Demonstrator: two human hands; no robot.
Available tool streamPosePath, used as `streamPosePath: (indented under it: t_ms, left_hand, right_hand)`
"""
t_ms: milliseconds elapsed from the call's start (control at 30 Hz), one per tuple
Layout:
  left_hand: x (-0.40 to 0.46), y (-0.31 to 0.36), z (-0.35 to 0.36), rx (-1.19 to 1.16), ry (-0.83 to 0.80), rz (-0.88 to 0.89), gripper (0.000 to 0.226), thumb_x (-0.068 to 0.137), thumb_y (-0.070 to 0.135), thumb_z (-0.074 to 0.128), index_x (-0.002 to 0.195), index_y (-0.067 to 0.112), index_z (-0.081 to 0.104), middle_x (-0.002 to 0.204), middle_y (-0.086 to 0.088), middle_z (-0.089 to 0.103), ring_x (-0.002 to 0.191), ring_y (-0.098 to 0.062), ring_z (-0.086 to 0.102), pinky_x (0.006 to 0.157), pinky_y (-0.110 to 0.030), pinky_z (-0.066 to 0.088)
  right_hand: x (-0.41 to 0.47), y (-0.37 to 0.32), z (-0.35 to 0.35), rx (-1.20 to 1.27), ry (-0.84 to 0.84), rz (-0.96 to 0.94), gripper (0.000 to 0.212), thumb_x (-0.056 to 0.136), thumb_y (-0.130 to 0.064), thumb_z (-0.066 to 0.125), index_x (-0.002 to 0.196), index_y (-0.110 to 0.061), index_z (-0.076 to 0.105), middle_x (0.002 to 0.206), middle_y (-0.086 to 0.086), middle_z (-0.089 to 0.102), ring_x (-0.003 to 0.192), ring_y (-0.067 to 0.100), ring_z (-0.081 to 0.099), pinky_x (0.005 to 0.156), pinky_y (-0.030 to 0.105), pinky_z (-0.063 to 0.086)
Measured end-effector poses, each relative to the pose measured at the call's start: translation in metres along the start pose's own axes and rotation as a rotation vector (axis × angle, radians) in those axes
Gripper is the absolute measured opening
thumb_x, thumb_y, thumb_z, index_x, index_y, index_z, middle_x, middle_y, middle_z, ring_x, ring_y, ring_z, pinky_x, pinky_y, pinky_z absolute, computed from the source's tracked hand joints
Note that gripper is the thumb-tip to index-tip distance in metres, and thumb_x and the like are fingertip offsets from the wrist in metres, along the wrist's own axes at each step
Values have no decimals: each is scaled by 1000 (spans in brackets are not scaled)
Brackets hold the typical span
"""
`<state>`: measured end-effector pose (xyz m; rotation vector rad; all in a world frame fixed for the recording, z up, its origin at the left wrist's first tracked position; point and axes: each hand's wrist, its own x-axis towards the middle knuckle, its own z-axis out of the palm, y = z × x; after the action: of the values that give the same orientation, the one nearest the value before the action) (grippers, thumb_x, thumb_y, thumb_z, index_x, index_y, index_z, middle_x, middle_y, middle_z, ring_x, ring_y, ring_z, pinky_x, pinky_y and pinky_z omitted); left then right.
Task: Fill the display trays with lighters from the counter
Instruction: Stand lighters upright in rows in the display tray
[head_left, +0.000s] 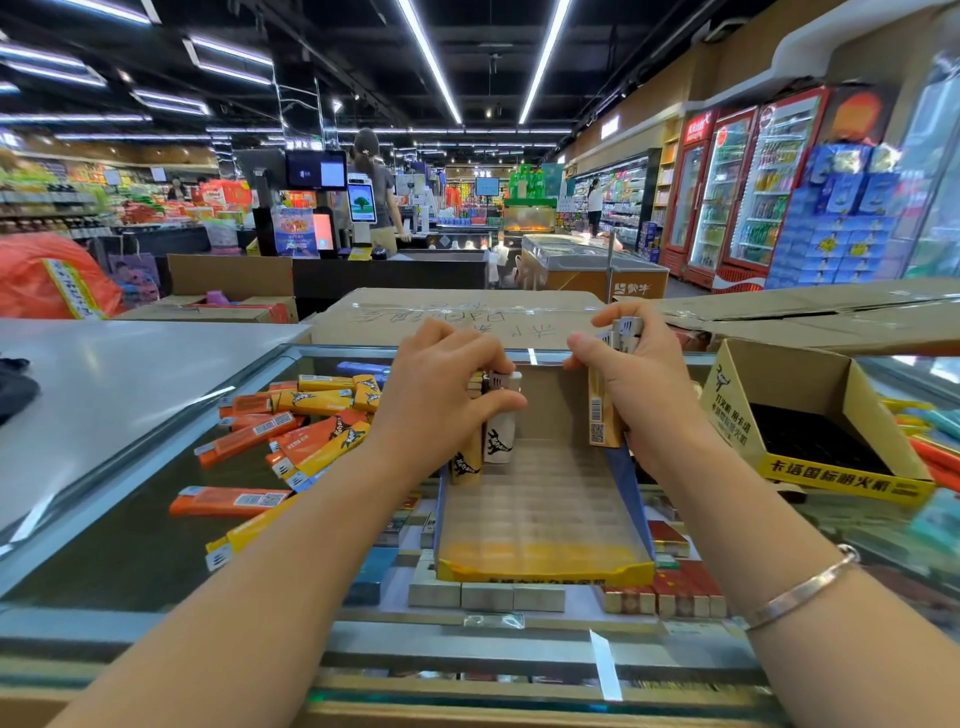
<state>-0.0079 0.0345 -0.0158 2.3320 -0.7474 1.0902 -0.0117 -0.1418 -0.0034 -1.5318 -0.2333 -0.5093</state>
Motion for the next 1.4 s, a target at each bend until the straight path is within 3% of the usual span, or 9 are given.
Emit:
streamPosePath:
  t_ms: [167, 300, 467, 700, 900, 1033, 1200, 1267, 1400]
  left_hand:
    - [1, -5, -5, 50, -63, -15, 18, 79, 40, 69, 75, 22, 68, 91, 13, 55, 94, -10, 34, 81, -29, 26]
    - [1, -7, -10, 5, -100, -71, 22, 87, 44, 58, 72, 30, 65, 90, 16, 54, 97, -8, 35, 85, -29, 26]
    - [-1, 3, -8, -134, -76, -99, 11, 86, 41, 60, 87, 33, 67, 93, 14, 55, 101, -7, 36, 88, -30, 32]
    - [-3, 19, -4, -131, -110, -1, 27, 77, 56, 60, 83, 31, 69, 85, 15, 59, 95, -6, 37, 81, -26, 28]
    - [-4, 25, -3, -129, -61, -26, 25, 74, 46, 63, 88, 26, 70, 74, 26, 53, 89, -5, 40, 79, -25, 28]
    - [-4, 27, -2, -199, -55, -119, 26, 75, 40, 59, 91, 23, 69, 81, 14, 59, 93, -9, 45, 81, -31, 38]
    - [-2, 28, -6, -294, -29, -183, 13, 86, 28, 58, 84, 20, 67, 77, 7, 62, 85, -9, 51, 76, -30, 42]
    - [0, 27, -11, -410, -78, -208, 4, 88, 24, 59, 89, 26, 63, 76, 9, 63, 83, -5, 56, 75, -22, 44]
    - [3, 20, -26, -657, -151, -251, 17, 87, 18, 63, 96, 30, 57, 77, 12, 70, 66, 1, 61, 64, -11, 47]
  right_hand:
    - [1, 2, -1, 18, -2, -7, 21, 85, -16, 66, 85, -27, 48, 79, 12, 67, 65, 12, 64, 60, 28, 53]
    - [4, -1, -3, 16, 13, -95, 21, 86, -21, 66, 84, -27, 46, 73, 8, 61, 60, 11, 62, 55, 20, 49]
    - [2, -8, -1, 82, -84, -107, 25, 81, -37, 65, 85, -25, 44, 55, -4, 52, 49, 17, 53, 55, 31, 49]
    - [-10, -8, 12, -5, -212, -76, 44, 66, -61, 56, 92, -28, 44, 71, 2, 48, 56, 14, 47, 43, 18, 40]
    - [-15, -8, 20, 56, -266, -114, 16, 92, -31, 52, 96, -22, 41, 52, -9, 52, 36, 1, 49, 39, 12, 39]
    - [-17, -11, 22, 41, -335, -115, 5, 98, -24, 42, 97, -23, 37, 66, 0, 46, 45, 0, 47, 47, 16, 44]
    - [-19, -10, 26, 59, -372, -89, 6, 99, -21, 39, 95, -25, 39, 81, 1, 49, 57, -1, 52, 53, 15, 47]
    - [-15, -9, 24, 74, -320, -95, 9, 100, -20, 38, 94, -24, 43, 78, 1, 48, 60, 4, 50, 57, 20, 45]
    - [-5, -9, 14, 192, -209, -54, 14, 101, -18, 36, 93, -19, 48, 70, 1, 49, 56, 11, 45, 57, 26, 40]
